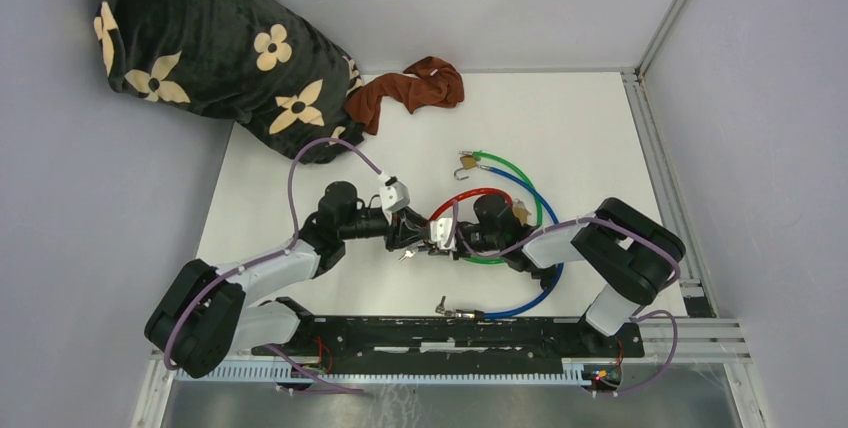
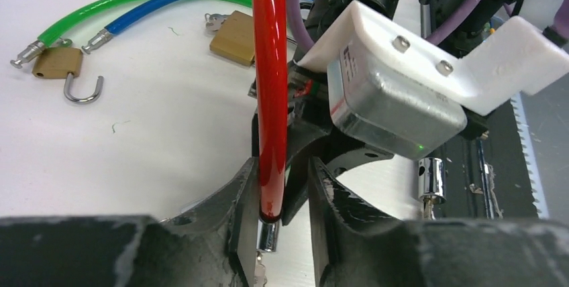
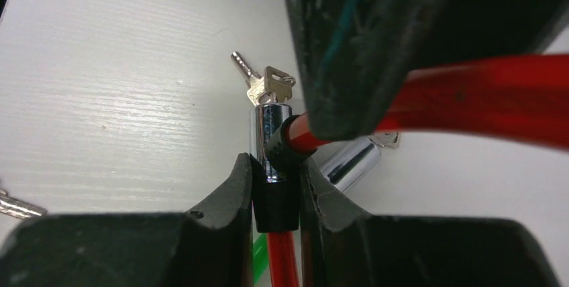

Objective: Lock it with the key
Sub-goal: Lock the lock.

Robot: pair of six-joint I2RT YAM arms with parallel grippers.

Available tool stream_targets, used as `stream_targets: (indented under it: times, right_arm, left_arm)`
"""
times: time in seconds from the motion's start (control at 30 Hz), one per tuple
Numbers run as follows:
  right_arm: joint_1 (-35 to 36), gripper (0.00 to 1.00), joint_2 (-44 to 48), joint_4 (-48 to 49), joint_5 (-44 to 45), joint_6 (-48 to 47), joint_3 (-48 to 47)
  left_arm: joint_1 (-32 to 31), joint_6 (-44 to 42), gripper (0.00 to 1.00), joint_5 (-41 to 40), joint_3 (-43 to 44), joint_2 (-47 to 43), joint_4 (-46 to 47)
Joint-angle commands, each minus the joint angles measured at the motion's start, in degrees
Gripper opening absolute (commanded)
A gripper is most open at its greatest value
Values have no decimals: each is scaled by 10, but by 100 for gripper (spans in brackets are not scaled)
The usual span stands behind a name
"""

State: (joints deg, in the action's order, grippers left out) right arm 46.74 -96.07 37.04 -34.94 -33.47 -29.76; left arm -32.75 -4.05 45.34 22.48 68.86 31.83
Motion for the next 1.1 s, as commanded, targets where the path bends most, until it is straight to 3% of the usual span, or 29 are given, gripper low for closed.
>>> stream_targets:
  times: [0.0, 0.2, 0.37, 0.53, 0.67, 0.8, 0.93, 1.07]
  right_arm:
    - [-4, 0, 32, 71, 20, -11, 12]
    - [-2, 0, 59, 57, 33, -30, 14]
    - [-2, 0, 87, -15, 25, -47, -8]
    - [-2, 0, 124, -53, 9, -37, -10]
    - [-2, 0, 138, -73, 9, -22, -17]
    - [-2, 0, 149, -66, 13, -16, -18]
    - [1, 0, 153, -68, 16, -9, -25]
    - [3, 0, 163, -61, 18, 0, -26]
  left_arm:
    - [-2, -27, 40, 29, 4, -19, -25]
    - [-2, -63, 55, 17, 11, -31, -50]
    - [10, -159, 60, -23, 32, -64, -145]
    - [59, -331, 51, 1, 46, -102, -295]
    - [64, -488, 51, 39, 31, -150, -371]
    - [53, -511, 55, 61, -18, -180, -300]
    - [7, -452, 56, -5, -56, -181, -165]
    - [-18, -460, 53, -40, -65, -159, -153]
